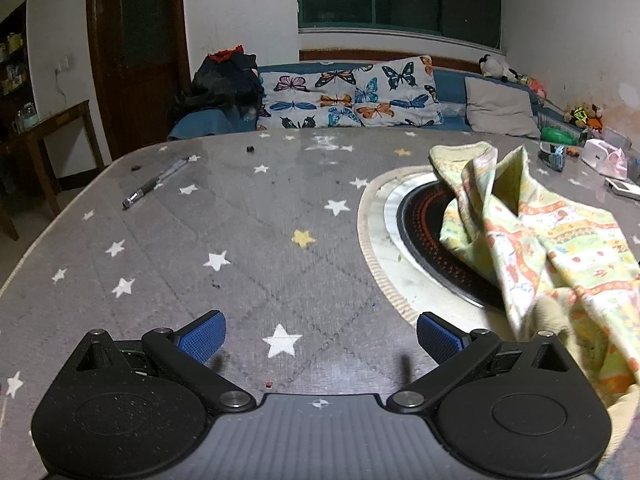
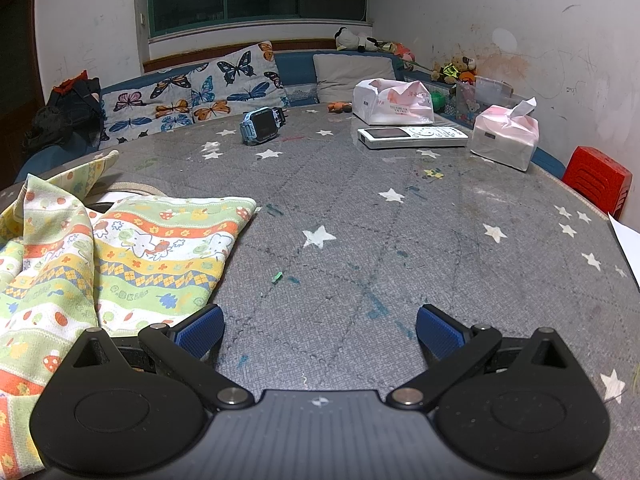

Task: Fold clothes
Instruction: 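Move both grippers toward the crumpled striped shirt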

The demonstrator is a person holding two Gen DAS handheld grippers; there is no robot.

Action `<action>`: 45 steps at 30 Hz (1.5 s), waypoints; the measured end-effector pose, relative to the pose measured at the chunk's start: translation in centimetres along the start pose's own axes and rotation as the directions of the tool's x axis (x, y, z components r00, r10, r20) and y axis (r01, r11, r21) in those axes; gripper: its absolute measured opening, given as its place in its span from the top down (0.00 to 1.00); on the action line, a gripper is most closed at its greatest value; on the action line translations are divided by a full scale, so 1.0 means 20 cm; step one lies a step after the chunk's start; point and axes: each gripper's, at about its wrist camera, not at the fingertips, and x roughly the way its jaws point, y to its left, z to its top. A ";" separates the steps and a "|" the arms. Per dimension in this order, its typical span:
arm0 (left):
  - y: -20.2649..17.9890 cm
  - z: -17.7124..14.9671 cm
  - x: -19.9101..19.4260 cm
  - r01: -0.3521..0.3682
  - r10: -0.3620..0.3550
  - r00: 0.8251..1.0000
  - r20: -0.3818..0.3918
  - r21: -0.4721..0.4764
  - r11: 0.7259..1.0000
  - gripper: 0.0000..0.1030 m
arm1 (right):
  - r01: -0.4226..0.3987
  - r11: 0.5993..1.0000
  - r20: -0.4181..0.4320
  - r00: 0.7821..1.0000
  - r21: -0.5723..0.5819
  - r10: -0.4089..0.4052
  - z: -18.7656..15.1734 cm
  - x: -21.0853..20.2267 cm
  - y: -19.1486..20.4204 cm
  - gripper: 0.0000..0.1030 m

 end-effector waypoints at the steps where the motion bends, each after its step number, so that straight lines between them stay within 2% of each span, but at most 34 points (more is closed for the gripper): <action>1: 0.00 0.01 -0.02 0.004 -0.004 1.000 0.005 -0.002 1.000 0.00 | -0.001 1.000 0.001 1.000 0.001 0.001 0.00 0.00 0.00 0.00; 11: -0.08 0.05 -0.14 0.050 -0.050 0.999 0.019 0.012 0.999 0.00 | -0.058 0.997 0.011 0.998 -0.053 0.059 -0.02 -0.06 0.02 0.01; 13: -0.11 0.06 -0.15 0.082 -0.083 0.996 0.020 0.026 0.996 0.00 | -0.064 0.996 0.014 0.998 -0.068 0.065 -0.02 -0.09 0.03 0.02; 20: -0.20 0.05 -0.18 0.117 -0.117 0.993 -0.006 0.034 0.993 0.00 | -0.086 0.986 0.022 0.996 -0.141 0.090 -0.05 -0.21 0.08 0.05; 30: -0.27 -0.01 -0.25 0.124 -0.122 0.992 -0.032 0.059 0.991 0.00 | -0.152 0.975 -0.013 0.988 -0.164 0.152 -0.12 -0.39 0.12 0.06; 45: -0.35 -0.07 -0.36 0.129 -0.127 0.992 -0.023 0.087 0.988 0.00 | -0.208 0.952 0.008 0.977 -0.225 0.215 -0.25 -0.63 0.22 0.08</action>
